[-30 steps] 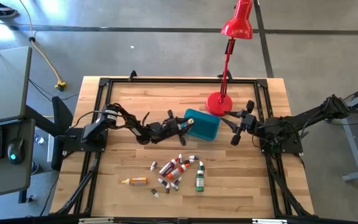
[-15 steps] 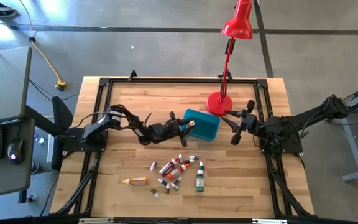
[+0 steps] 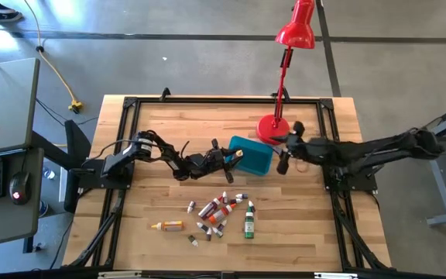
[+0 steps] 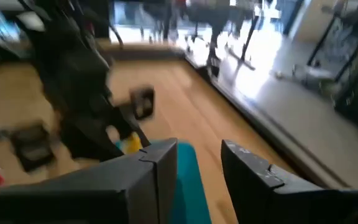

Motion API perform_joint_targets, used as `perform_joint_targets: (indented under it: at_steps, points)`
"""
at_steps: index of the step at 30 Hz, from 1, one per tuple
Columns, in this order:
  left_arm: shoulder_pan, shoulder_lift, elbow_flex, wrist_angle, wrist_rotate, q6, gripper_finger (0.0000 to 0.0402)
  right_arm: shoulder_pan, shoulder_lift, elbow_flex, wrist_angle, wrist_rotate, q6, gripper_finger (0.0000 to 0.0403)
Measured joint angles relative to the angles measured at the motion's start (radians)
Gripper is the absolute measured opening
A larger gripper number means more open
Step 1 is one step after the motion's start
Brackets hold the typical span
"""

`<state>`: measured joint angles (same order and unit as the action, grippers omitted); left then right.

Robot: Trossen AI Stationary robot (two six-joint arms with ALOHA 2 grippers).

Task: Pick & Place food coloring
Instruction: Put the big yellow food coloring bottle into the blue container

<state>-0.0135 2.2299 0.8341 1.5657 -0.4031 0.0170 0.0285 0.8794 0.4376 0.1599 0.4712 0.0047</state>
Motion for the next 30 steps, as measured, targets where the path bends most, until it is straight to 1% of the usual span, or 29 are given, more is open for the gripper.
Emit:
perform_joint_targets:
  at_steps: [3, 5, 7, 12, 13, 16, 19, 22, 26, 30]
  points:
    - [0.000, 0.000, 0.000, 0.000, 0.015, 0.000, 0.0108, -0.093, 0.093, 0.000, 0.008, -0.116, 0.021, 0.0103]
    - [0.000, 0.000, 0.000, 0.000, 0.016, 0.000, 0.0108, -0.148, 0.152, -0.001, 0.047, -0.226, 0.020, 0.0090]
    - [0.000, 0.000, 0.000, 0.000, 0.016, -0.003, 0.0108, -0.190, 0.211, -0.001, 0.097, -0.301, 0.018, 0.0073]
    - [0.000, 0.000, 0.000, 0.000, 0.018, -0.005, 0.0108, -0.258, 0.346, -0.001, 0.188, -0.397, 0.016, 0.0014]
    - [0.000, 0.000, 0.000, -0.001, 0.023, -0.005, 0.0108, -0.265, 0.368, -0.001, 0.209, -0.426, 0.010, 0.0007]
    - [0.000, -0.001, 0.000, -0.005, 0.028, -0.017, 0.0108, -0.272, 0.417, 0.000, 0.273, -0.507, 0.005, 0.0009]
    - [0.000, -0.001, 0.000, -0.008, 0.028, -0.022, 0.0108, -0.267, 0.453, 0.033, 0.275, -0.562, 0.003, 0.0003]
    - [0.000, -0.001, 0.000, -0.013, 0.028, -0.022, 0.0108, -0.245, 0.499, 0.085, 0.243, -0.563, -0.004, 0.0003]
    - [0.000, -0.001, 0.000, -0.017, 0.026, -0.021, 0.0109, -0.211, 0.579, 0.167, 0.147, -0.520, -0.027, 0.0001]
    - [0.000, -0.002, -0.001, -0.026, 0.002, -0.022, 0.0115, -0.195, 0.633, 0.239, 0.087, -0.462, -0.027, 0.0001]
